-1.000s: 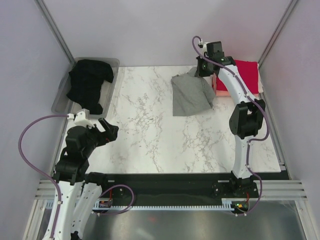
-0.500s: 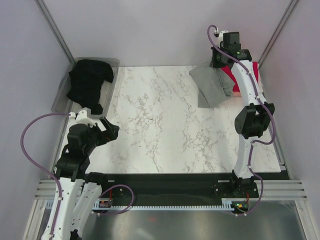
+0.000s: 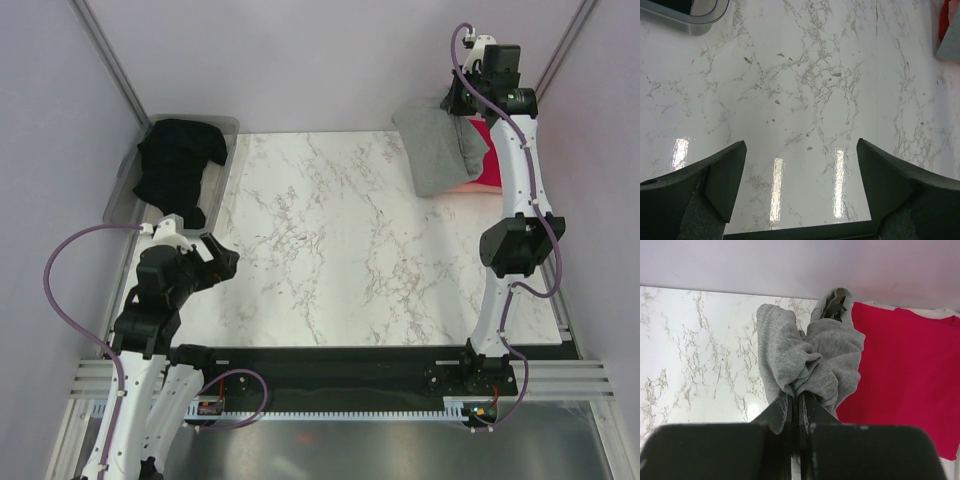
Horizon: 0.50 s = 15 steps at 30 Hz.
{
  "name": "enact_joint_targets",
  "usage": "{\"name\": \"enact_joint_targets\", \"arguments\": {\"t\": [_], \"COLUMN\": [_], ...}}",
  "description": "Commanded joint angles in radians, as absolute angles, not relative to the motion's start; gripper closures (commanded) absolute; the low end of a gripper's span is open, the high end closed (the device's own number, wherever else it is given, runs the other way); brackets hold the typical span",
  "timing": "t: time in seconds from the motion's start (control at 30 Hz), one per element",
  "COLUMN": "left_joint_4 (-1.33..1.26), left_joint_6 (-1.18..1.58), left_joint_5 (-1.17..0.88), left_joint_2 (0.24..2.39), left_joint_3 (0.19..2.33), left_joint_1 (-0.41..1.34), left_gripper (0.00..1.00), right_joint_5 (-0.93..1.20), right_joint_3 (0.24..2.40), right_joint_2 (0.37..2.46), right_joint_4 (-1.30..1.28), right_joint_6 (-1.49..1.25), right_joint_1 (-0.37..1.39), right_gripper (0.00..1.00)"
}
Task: Fold and stack the t-shirts
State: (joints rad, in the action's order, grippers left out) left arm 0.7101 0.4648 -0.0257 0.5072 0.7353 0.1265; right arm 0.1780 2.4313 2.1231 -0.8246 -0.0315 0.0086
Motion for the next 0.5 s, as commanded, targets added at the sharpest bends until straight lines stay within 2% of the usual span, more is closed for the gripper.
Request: {"name": "enact_joint_targets", "arguments": {"t": [0.0, 0.47], "left_joint_4": [0.707, 0.71], "left_joint_6": [0.483, 0.486], "left_joint_5": [-0.003, -0.003], "left_joint_2": [0.514, 0.525], "left_joint_3": [0.758, 0.758], "left_joint_1": [0.126, 0.124], "left_gripper": [0.02, 0.03], "right_joint_5": [0.244, 0.362], "right_joint_3": [2.51, 2.523], "right_joint_2": [2.043, 2.022], "right_joint_4": [-0.767, -0.687], "right_joint_6": [-0.055, -0.158], "right_joint_1": [-0.023, -0.12], "right_gripper": [1.0, 1.0]}}
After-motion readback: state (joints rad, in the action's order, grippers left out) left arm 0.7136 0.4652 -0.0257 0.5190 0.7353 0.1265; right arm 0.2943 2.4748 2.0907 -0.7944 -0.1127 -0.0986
